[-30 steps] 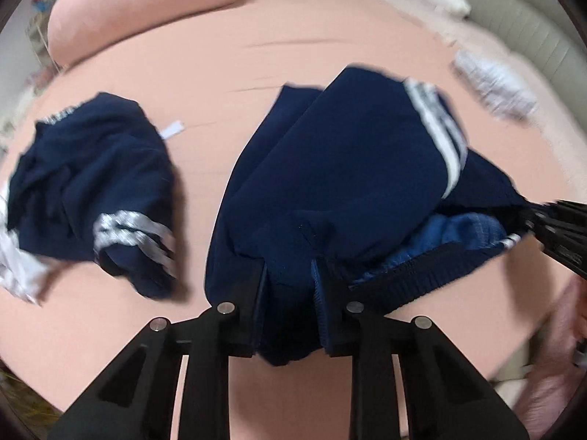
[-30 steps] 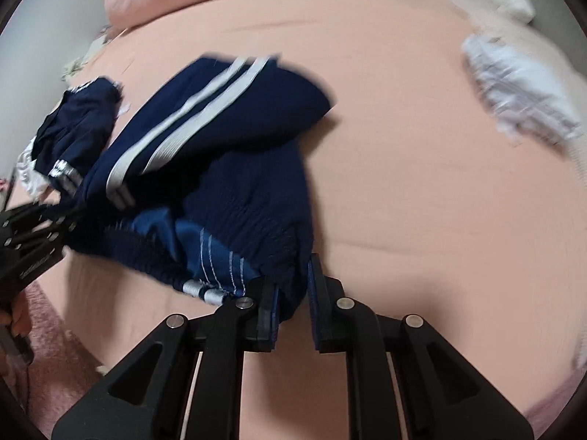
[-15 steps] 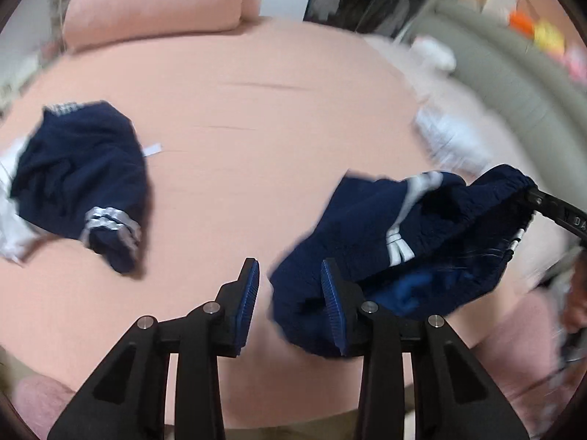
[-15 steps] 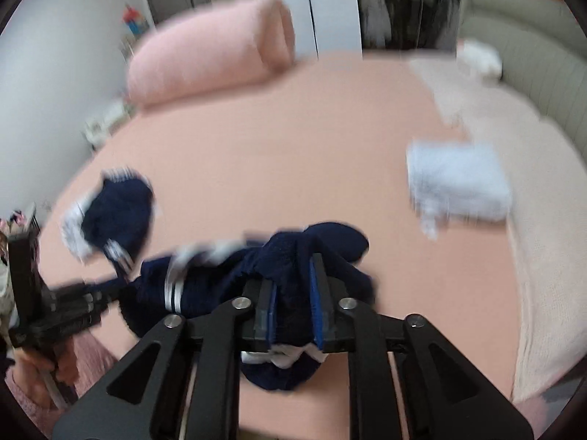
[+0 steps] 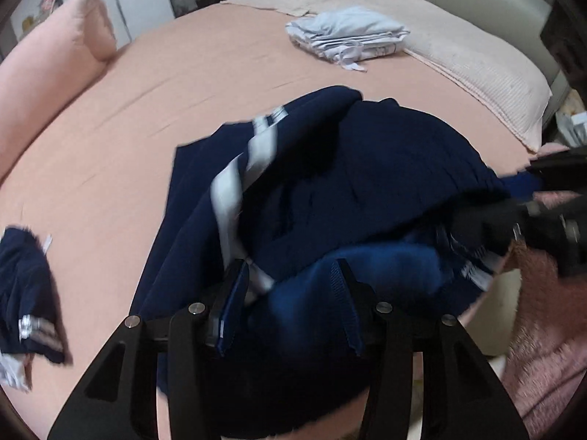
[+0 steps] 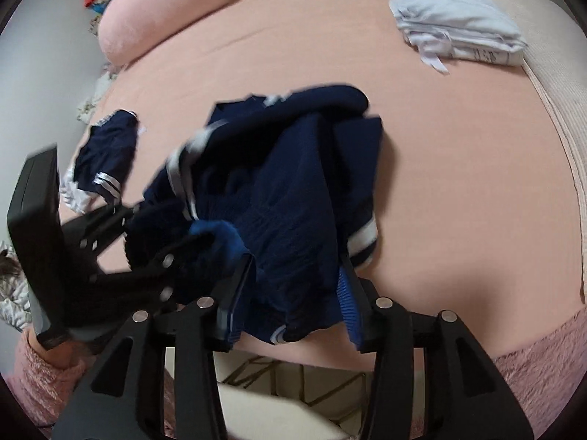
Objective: Fold clothes
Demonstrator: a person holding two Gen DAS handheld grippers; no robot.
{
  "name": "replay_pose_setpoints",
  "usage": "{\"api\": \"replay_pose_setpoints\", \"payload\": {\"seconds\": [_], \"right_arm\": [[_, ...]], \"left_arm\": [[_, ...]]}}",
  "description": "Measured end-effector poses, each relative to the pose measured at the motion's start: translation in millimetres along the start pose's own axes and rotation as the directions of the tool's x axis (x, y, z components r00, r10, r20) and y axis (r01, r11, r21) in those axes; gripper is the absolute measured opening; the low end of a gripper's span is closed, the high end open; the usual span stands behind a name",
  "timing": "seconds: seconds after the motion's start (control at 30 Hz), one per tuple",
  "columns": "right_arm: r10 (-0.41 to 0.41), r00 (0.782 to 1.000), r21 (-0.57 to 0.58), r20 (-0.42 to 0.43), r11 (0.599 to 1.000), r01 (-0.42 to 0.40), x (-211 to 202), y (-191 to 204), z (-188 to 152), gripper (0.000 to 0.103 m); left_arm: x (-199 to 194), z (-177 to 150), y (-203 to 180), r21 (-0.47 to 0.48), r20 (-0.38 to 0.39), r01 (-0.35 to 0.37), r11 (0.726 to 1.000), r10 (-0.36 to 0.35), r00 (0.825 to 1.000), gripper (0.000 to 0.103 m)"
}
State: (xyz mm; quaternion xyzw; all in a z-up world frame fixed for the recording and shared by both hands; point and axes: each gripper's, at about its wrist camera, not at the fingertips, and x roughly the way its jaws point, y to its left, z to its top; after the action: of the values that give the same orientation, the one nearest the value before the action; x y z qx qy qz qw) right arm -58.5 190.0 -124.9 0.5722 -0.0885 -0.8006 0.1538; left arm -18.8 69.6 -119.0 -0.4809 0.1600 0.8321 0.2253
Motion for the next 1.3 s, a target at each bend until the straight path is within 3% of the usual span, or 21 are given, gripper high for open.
{"api": "replay_pose_setpoints", "payload": {"seconds": [0.17,0.2,0.23,0.27,0.33,0.43,0.53,0.6,0.73,0.8,0.93,1.03,1.1,1.13,1.17,1.27,1.3], "right_arm": [[0.055,0.996,0.005,0.065,0.998,-0.056,-5,-5,-3,0.045],[0.044,0.996,0.000,0.073,0.999,-0.045,-3,-5,-3,0.045],[0.017,0.997,-0.007,0.078,1.000,-0.016,-1,-4,-3,0.045],[-0.008,0.997,-0.013,0.076,1.000,0.009,2,-4,-4,0.045],[-0.041,0.998,-0.022,0.053,0.999,0.042,8,-2,-7,0.045],[-0.025,1.000,-0.023,0.010,0.999,0.026,18,5,-15,0.051],[-0.042,0.999,-0.070,-0.031,0.997,0.040,32,21,-20,0.057],[-0.044,0.998,-0.094,-0.045,0.995,0.040,40,30,-21,0.057],[-0.091,0.996,-0.145,0.002,0.985,0.090,49,45,-21,0.057],[-0.100,0.994,-0.151,0.047,0.983,0.107,43,47,-18,0.057],[-0.107,0.986,-0.167,0.125,0.978,0.128,31,52,-15,0.057],[-0.063,0.998,-0.197,0.030,0.978,0.067,51,58,-16,0.061],[-0.040,0.999,-0.195,-0.022,0.980,0.036,68,56,-18,0.058],[-0.037,0.999,-0.192,-0.031,0.981,0.030,71,54,-16,0.043],[-0.044,0.999,-0.183,-0.018,0.982,0.040,66,51,-9,0.017],[-0.111,0.989,-0.115,0.093,0.986,0.122,32,32,25,0.011],[-0.142,0.981,-0.101,0.134,0.983,0.156,19,26,35,0.011]], "left_arm": [[12,8,-13,0.046,0.014,0.040,0.998,-0.041,0.999,0.051],[12,8,-12,0.032,0.021,0.029,0.999,-0.030,0.999,0.045],[12,8,-10,0.007,0.023,0.014,1.000,-0.014,1.000,0.027],[10,7,-3,-0.044,0.033,0.007,0.999,-0.005,0.999,0.016],[-1,5,17,-0.176,0.071,-0.001,0.984,0.013,0.997,0.010],[-32,-4,51,-0.336,0.143,-0.030,0.941,0.082,0.986,0.009],[-66,-18,78,-0.417,0.179,-0.119,0.901,0.210,0.961,0.009],[-85,-31,98,-0.477,0.191,-0.135,0.868,0.252,0.949,0.009],[-106,-69,130,-0.600,0.142,-0.188,0.777,0.335,0.931,0.009],[-102,-85,140,-0.633,0.106,-0.203,0.747,0.343,0.933,0.009],[-78,-109,140,-0.628,0.041,-0.186,0.755,0.271,0.962,0.014],[-64,-108,142,-0.611,0.022,-0.176,0.772,0.238,0.971,0.017],[-62,-102,147,-0.604,0.030,-0.162,0.780,0.226,0.974,0.017],[-68,-95,153,-0.606,0.052,-0.149,0.782,0.225,0.973,0.016],[-76,-86,158,-0.599,0.063,-0.181,0.780,0.272,0.960,0.010],[-109,-56,174,-0.570,0.091,-0.288,0.770,0.407,0.909,0.005],[-122,-47,179,-0.568,0.120,-0.282,0.773,0.417,0.901,0.005]]}}
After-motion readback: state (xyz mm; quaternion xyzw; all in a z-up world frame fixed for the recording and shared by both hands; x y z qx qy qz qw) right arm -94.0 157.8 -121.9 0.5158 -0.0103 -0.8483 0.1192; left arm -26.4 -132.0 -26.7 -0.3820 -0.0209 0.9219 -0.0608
